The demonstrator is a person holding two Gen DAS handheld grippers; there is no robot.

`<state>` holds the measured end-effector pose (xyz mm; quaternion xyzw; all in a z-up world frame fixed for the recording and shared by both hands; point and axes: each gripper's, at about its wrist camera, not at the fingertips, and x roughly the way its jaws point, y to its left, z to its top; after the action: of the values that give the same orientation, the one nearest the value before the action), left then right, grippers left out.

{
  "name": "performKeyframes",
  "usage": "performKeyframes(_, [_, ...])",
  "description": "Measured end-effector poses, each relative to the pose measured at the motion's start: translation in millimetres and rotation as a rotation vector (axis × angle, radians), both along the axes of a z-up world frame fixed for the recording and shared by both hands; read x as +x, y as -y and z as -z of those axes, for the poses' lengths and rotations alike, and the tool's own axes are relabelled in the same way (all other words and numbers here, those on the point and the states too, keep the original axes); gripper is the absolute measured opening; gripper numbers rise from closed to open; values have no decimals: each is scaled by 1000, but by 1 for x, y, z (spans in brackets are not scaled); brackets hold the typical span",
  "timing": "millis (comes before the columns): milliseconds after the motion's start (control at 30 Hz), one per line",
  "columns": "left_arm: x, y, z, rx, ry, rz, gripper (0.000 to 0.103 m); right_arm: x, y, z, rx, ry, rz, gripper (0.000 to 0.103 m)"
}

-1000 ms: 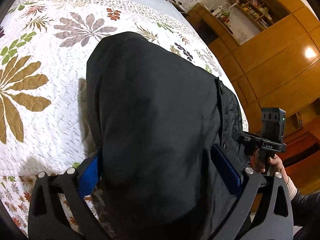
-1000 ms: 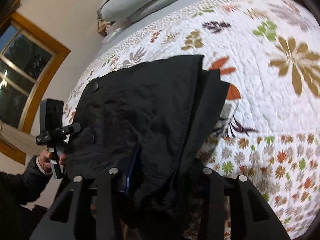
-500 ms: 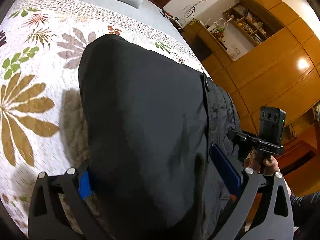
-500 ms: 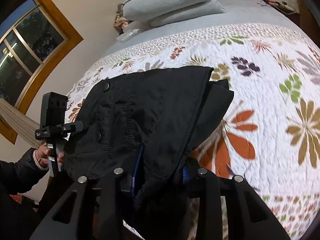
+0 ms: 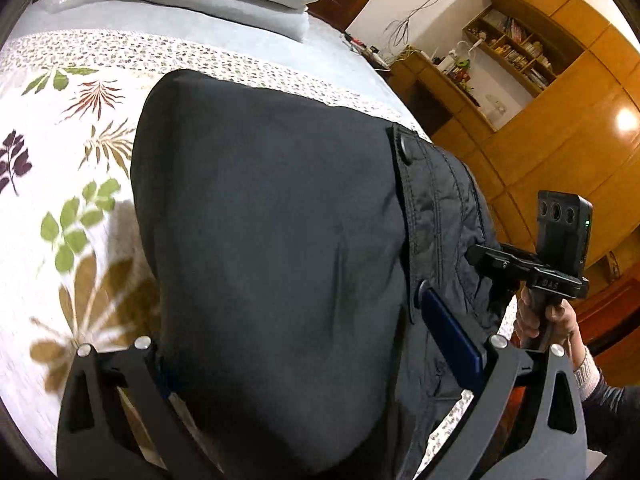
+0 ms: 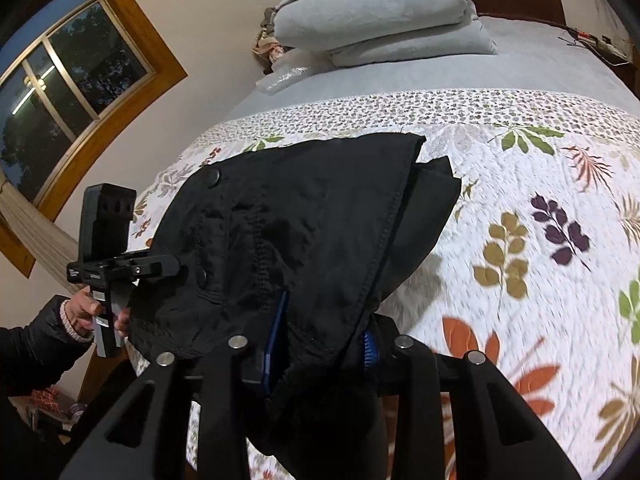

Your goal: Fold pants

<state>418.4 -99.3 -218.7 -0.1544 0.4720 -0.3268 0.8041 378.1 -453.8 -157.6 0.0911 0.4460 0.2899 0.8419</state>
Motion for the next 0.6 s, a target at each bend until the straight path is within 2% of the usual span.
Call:
performKeyframes(200, [39, 2, 3, 21, 14, -12, 99, 25, 2, 8, 12, -22, 36, 33])
performKeyframes(300, [47, 3, 1, 72, 43, -13, 99, 37, 3, 11, 15, -26, 53, 34])
performKeyframes(433, [42, 16, 7, 202, 78, -8, 99, 43, 1, 18, -10, -35, 52, 34])
performKeyframes(600, [33, 17, 6, 258, 140, -40, 100, 46, 0, 23, -20, -32, 66, 35])
